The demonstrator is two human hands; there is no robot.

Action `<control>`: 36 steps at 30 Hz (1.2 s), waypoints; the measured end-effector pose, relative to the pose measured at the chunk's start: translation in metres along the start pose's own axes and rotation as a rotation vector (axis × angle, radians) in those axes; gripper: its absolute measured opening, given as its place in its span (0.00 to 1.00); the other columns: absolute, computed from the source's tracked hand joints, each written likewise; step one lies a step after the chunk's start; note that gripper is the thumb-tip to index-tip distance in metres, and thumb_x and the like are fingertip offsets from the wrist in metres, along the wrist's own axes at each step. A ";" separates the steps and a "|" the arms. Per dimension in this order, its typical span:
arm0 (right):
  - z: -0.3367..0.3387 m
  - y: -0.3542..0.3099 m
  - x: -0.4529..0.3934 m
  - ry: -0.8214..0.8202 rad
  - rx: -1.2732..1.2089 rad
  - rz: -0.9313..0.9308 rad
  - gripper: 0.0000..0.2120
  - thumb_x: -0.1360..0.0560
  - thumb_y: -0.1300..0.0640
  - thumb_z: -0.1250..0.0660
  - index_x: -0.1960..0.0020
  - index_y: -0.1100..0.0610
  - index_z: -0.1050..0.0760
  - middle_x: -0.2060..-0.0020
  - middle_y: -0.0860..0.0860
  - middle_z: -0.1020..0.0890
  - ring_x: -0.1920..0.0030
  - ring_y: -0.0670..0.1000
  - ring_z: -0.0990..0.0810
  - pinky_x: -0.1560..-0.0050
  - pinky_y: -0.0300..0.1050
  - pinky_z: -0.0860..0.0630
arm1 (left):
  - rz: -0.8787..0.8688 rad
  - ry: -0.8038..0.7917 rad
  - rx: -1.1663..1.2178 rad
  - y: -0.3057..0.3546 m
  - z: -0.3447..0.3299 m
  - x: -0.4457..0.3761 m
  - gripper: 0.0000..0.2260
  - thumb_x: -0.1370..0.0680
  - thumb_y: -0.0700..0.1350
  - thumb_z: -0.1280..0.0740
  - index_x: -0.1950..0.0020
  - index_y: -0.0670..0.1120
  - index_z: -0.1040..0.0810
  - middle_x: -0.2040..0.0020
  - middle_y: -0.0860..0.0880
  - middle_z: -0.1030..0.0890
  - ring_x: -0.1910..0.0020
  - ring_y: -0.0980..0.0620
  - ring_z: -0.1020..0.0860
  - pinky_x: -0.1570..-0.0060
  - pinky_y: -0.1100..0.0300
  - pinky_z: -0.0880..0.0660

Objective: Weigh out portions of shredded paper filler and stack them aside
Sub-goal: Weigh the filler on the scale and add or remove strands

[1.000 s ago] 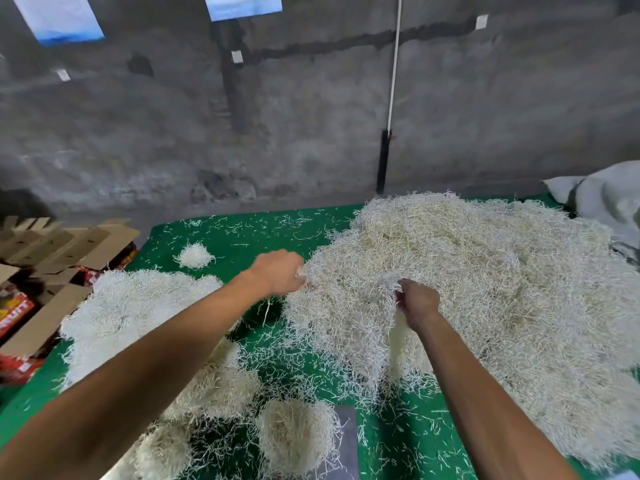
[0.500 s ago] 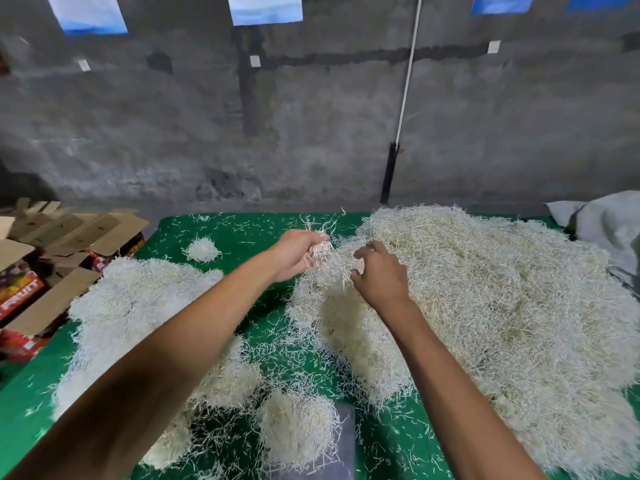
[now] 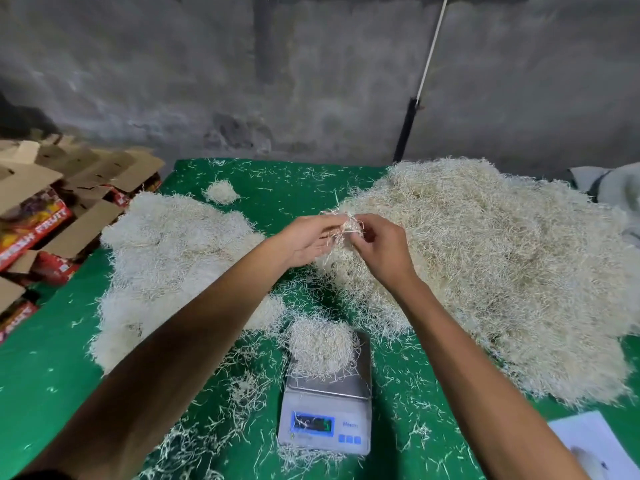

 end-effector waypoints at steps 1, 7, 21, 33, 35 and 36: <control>-0.004 0.003 0.008 -0.005 -0.022 -0.034 0.09 0.21 0.60 0.28 0.42 0.57 0.17 0.60 0.49 0.17 0.65 0.47 0.23 0.64 0.38 0.25 | 0.016 -0.013 0.033 -0.009 0.007 0.004 0.19 0.26 0.47 0.24 0.37 0.42 0.20 0.43 0.46 0.16 0.48 0.50 0.18 0.41 0.56 0.22; -0.018 0.031 0.053 -0.044 -0.001 -0.300 0.16 0.19 0.53 0.30 0.36 0.61 0.20 0.45 0.50 0.19 0.57 0.41 0.22 0.47 0.44 0.20 | 0.054 0.003 0.018 -0.078 0.061 0.038 0.22 0.29 0.54 0.22 0.40 0.44 0.16 0.41 0.45 0.15 0.42 0.49 0.16 0.48 0.54 0.18; -0.085 0.040 0.118 -0.727 0.165 -0.353 0.26 0.20 0.46 0.30 0.27 0.56 0.28 0.37 0.56 0.20 0.42 0.54 0.19 0.33 0.54 0.24 | 0.187 0.324 -0.051 -0.196 0.087 0.079 0.19 0.17 0.44 0.34 0.26 0.43 0.28 0.26 0.43 0.29 0.29 0.43 0.29 0.32 0.47 0.27; -0.056 0.046 0.116 -0.332 -0.101 -0.477 0.23 0.17 0.36 0.42 0.42 0.54 0.20 0.38 0.53 0.18 0.43 0.51 0.20 0.39 0.52 0.27 | 0.135 0.322 -0.081 -0.221 0.105 0.091 0.17 0.18 0.47 0.33 0.29 0.46 0.25 0.31 0.46 0.22 0.36 0.50 0.24 0.38 0.53 0.26; -0.058 0.045 0.122 -0.365 -0.114 -0.495 0.26 0.18 0.33 0.42 0.44 0.54 0.21 0.46 0.49 0.17 0.48 0.47 0.20 0.40 0.52 0.27 | 0.145 0.317 -0.087 -0.224 0.105 0.091 0.17 0.17 0.47 0.35 0.28 0.46 0.26 0.31 0.45 0.23 0.34 0.49 0.24 0.35 0.50 0.26; -0.059 0.044 0.125 -0.374 -0.125 -0.505 0.27 0.19 0.32 0.42 0.45 0.55 0.21 0.49 0.48 0.18 0.49 0.46 0.21 0.40 0.52 0.28 | 0.152 0.321 -0.083 -0.225 0.105 0.091 0.18 0.17 0.47 0.35 0.28 0.45 0.26 0.30 0.45 0.23 0.34 0.48 0.24 0.33 0.48 0.27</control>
Point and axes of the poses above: each hand's wrist, its own x-axis away from the middle knuckle, its own z-axis out of the back of the hand, y = z × x, the point moved 3 cm from there along -x, towards the middle knuckle
